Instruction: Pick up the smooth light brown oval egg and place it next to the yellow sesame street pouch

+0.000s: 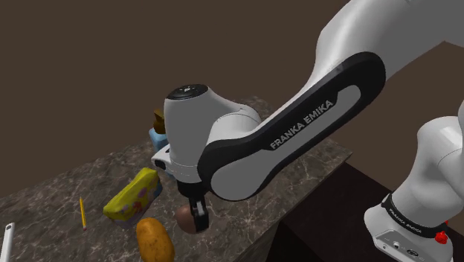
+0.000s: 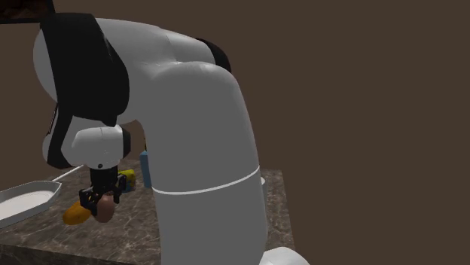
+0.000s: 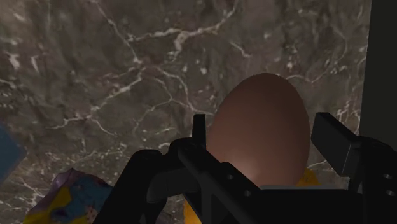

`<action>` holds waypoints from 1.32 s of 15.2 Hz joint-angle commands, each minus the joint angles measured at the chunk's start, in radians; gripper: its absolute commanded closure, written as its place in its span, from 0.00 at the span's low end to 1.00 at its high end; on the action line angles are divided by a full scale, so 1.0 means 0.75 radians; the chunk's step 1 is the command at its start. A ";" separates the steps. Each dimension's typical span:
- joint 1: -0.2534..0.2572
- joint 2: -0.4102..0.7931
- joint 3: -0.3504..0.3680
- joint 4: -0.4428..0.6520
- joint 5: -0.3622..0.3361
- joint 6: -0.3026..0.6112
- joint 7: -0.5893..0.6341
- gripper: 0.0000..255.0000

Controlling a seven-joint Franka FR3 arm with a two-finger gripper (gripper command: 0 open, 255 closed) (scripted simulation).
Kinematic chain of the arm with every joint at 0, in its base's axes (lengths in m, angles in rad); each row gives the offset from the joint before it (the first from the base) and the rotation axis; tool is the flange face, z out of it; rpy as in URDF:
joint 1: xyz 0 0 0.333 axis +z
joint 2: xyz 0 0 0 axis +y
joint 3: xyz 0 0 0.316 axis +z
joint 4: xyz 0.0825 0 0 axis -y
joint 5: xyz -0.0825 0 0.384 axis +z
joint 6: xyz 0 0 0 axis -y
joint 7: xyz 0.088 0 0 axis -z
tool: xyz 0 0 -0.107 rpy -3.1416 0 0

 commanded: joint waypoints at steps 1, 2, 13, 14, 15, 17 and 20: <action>0.000 0.018 -0.001 -0.016 -0.001 0.034 -0.004 1.00; 0.001 0.030 -0.002 -0.020 -0.003 0.050 -0.005 1.00; 0.003 0.059 -0.004 -0.027 -0.007 0.086 -0.006 0.00; 0.003 0.060 -0.004 -0.025 -0.007 0.085 -0.007 0.00; 0.004 0.060 -0.004 -0.024 -0.007 0.084 -0.006 0.00; 0.004 0.060 -0.004 -0.025 -0.007 0.085 -0.006 0.00; -0.009 -0.005 -0.001 -0.018 0.004 0.013 -0.014 0.00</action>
